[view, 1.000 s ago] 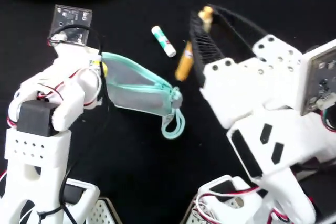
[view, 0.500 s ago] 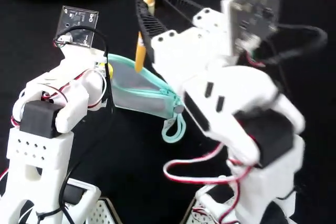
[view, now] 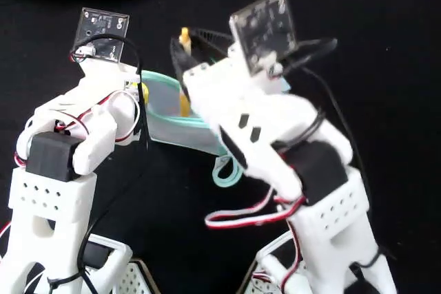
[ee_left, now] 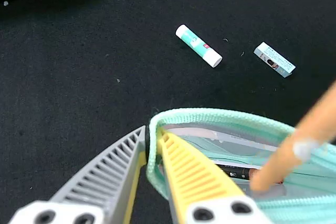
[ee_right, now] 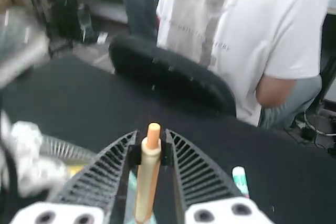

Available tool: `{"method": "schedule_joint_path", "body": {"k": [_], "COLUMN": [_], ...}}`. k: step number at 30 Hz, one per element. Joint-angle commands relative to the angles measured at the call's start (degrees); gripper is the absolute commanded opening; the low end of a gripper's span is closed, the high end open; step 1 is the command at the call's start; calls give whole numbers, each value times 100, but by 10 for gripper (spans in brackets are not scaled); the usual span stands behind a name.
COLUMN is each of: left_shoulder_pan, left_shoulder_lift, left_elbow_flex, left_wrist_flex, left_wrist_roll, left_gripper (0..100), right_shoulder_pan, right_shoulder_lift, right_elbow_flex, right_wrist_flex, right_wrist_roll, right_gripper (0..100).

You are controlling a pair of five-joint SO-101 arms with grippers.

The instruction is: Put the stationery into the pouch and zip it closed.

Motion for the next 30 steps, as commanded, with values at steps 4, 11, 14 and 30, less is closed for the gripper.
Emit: {"method": "schedule_joint_path", "body": {"k": [4, 11, 14, 30], "left_shoulder_pan": [119, 110, 110, 92], "left_shoulder_lift": [554, 554, 554, 554], "left_elbow_flex": [277, 268, 277, 286], "left_wrist_flex": [299, 299, 299, 299], "left_wrist_roll": [53, 53, 53, 53], "left_gripper": [30, 30, 30, 30], "right_shoulder_pan": [-185, -185, -185, 1363], "right_shoulder_lift": [-910, -778, -690, -611], "right_elbow_flex": [1411, 1516, 1499, -470], "right_wrist_flex": [-853, -826, -809, 211], "right_wrist_roll": [299, 246, 255, 246], "right_gripper": [12, 194, 188, 119]}}
